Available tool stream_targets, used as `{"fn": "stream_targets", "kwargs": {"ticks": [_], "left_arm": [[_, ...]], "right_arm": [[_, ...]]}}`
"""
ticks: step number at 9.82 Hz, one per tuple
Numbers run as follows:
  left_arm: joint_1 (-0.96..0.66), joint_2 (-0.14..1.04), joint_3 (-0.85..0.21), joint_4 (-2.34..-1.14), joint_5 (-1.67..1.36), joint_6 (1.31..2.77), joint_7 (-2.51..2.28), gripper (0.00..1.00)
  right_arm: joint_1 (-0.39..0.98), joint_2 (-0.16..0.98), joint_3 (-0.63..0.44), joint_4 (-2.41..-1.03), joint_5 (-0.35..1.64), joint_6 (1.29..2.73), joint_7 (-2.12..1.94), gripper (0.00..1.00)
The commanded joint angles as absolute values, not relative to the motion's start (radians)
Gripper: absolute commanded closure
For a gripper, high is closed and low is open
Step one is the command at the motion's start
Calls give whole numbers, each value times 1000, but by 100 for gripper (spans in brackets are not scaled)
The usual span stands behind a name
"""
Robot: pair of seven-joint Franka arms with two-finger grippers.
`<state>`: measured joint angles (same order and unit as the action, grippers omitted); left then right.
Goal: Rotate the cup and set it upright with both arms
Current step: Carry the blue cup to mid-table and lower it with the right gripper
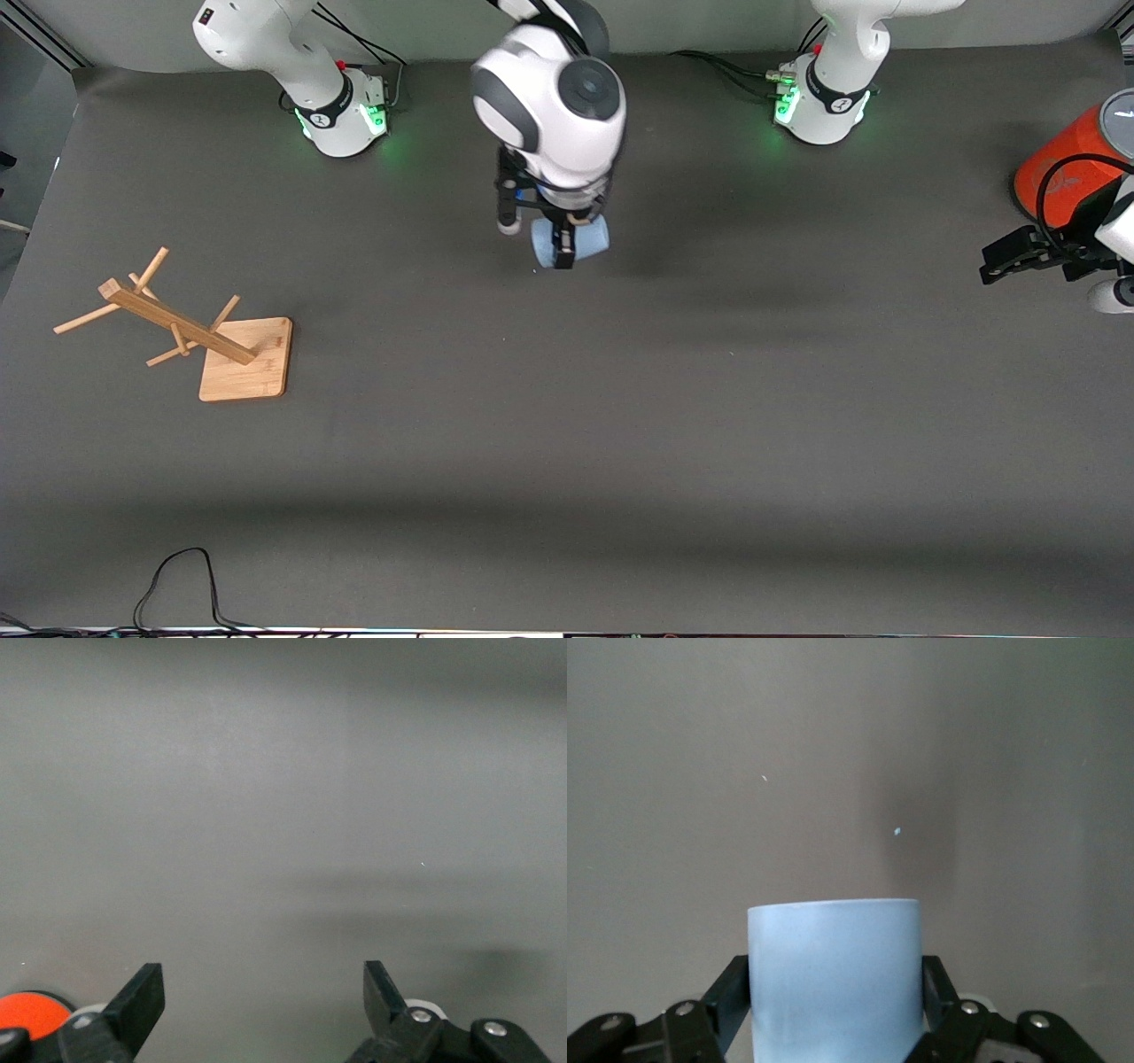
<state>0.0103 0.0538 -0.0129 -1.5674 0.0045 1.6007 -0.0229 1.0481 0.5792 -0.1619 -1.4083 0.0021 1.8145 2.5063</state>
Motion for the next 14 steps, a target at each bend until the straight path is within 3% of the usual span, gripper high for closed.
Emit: {"fn": "stream_targets", "kwargs": {"ticks": [1,5,10,11,12,14], "left_arm": [[9,60,-12,-1549,2,1594,-23,0],[9,60,-14,-1549,-11,1594,-25,0],[12,58,-9,-1549,-14,1589,-21,0],[12,58,-8,-1549,-14,1586,-20,0],[14,58,-6,-1549,-14,1586,-20,0],[14,58,-6,-1551,-15,1589,-20,0]], "right_arm": [[1100,765,-178,-1249,-37,1810,2630,44],[1111,911,-176,-1200,-52,1874,2740,43],[1114,960,-176,-1198,-52,1922,2749,39],[1114,960,-176,-1198,-52,1922,2749,25],[1114,960,-178,-1198,-52,1922,2749,0],[1111,953,-179,-1197,-52,1922,2729,0]]}}
